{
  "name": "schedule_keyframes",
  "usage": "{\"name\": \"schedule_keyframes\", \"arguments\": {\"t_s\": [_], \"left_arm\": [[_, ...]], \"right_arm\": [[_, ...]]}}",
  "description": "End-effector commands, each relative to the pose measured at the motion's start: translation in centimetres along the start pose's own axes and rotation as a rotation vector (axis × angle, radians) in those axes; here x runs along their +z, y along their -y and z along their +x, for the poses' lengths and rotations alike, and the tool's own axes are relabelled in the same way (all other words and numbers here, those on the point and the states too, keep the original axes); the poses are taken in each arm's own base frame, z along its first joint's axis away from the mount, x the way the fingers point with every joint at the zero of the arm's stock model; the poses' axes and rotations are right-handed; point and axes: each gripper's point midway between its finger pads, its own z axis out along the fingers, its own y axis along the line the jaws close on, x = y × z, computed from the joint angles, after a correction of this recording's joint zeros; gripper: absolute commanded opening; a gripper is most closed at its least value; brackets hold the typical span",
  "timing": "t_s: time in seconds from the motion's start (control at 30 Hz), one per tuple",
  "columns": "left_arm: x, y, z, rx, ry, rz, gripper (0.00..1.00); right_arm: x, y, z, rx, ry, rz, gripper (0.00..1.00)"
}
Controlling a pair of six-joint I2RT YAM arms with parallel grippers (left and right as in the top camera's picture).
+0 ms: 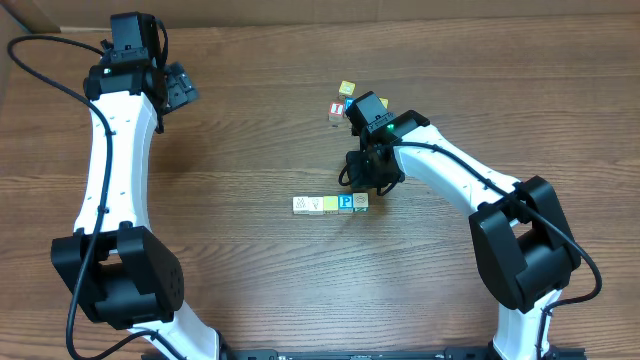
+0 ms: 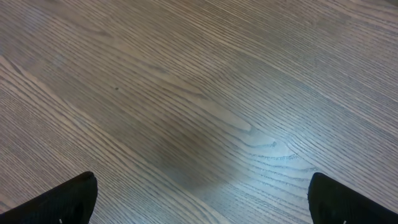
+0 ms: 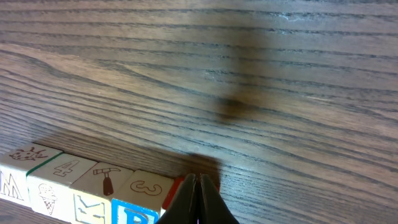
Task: Flip 5 blocks
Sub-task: 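Push the red 'M' block against the row with the right gripper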
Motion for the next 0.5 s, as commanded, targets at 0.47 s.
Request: {"name": "schedule_keyframes", "arguments": {"t_s": [0.47], "left_arm": [[-0.97, -0.34, -1.00, -0.035, 0.034, -0.002, 1.00]], "right_arm": [[-0.19, -0.93, -0.35, -0.040, 0.040, 0.047, 0.04]]}}
